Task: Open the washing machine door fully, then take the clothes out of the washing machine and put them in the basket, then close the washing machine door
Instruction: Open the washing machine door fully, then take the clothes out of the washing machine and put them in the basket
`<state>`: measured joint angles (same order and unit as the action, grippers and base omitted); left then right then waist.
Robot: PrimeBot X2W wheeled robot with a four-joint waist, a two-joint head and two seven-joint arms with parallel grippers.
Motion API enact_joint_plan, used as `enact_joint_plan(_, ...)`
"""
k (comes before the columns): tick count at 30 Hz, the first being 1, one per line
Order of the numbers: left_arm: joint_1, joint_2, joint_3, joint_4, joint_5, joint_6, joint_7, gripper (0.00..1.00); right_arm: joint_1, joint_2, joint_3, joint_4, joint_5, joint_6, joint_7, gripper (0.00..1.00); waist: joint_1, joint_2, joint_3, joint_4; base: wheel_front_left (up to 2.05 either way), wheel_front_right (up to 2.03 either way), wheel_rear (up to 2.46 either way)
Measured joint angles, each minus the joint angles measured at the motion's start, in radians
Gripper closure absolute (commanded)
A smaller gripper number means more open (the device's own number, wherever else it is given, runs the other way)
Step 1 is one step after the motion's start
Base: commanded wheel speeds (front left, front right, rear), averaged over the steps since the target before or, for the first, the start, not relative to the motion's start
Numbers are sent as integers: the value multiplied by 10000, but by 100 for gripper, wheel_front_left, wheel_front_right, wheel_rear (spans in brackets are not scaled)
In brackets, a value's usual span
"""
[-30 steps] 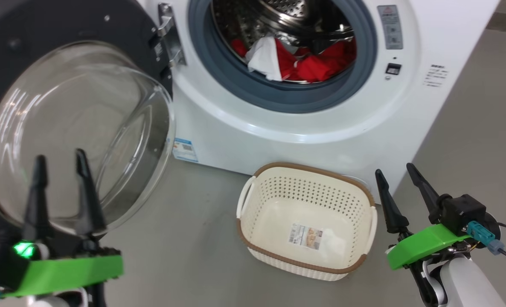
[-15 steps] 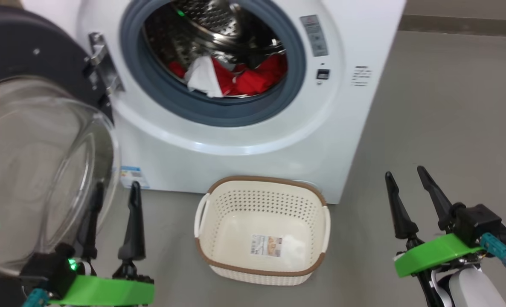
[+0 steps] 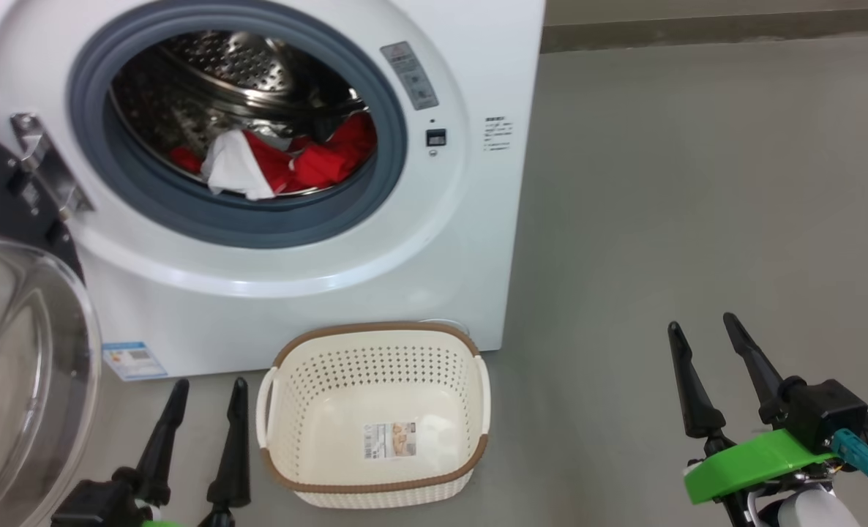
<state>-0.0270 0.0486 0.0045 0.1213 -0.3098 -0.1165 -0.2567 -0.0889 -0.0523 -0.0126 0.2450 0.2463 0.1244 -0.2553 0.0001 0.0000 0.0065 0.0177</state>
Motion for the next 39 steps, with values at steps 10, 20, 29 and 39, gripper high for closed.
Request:
enact_joint_plan(10,310,2,284,575,485,-75,0,0,333,-219,115,-523,105,0,0,0,-1,0,-266,-571,0,0,0)
enact_joint_plan(20,310,-4,351,857,907,-75,2,0,491,-215,19,-594,73,0,0,0,0,0,-337,-628,0,0,0)
enact_joint_plan(29,307,8,94,732,303,-86,0,0,488,-217,19,-593,71,0,0,0,-1,0,-314,-654,0,0,0)
enact_joint_plan(39,306,2,564,769,552,-84,0,0,488,-219,75,-575,73,0,0,0,-1,0,-296,-719,61,-20,-41)
